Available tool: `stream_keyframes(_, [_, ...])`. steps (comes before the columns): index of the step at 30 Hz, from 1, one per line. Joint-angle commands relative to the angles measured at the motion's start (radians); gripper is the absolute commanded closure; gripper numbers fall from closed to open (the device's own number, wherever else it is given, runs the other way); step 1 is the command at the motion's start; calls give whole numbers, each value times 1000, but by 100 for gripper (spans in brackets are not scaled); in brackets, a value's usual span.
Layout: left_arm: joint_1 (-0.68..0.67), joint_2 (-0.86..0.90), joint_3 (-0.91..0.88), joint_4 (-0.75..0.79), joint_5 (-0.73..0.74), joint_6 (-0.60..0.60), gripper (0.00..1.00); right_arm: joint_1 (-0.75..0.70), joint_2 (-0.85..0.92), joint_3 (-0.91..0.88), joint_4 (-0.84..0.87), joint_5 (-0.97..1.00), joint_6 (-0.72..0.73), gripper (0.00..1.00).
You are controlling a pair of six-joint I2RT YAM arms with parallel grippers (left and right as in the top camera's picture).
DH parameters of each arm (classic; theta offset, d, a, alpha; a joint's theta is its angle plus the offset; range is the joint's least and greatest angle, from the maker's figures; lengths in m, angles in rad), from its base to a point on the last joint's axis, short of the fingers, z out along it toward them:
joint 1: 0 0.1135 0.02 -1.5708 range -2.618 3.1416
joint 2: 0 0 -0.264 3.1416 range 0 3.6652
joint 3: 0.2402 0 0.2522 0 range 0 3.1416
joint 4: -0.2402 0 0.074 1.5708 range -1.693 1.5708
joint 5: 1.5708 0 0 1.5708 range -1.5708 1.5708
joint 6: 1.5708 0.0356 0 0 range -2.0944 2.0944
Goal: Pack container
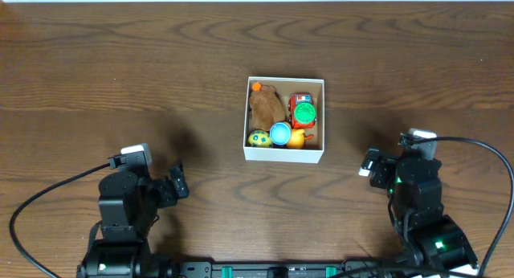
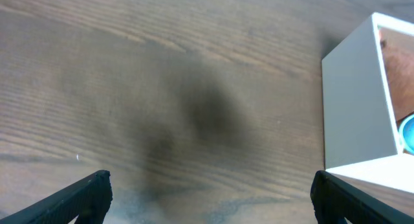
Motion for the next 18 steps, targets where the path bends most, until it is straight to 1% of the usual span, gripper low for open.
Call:
stream_keyframes(1, [3, 9, -1, 0, -2, -19, 2, 9, -13, -4, 0, 26, 29, 1])
stream_keyframes(18, [3, 24, -1, -5, -2, -19, 2, 9, -13, -4, 0, 26, 29, 1])
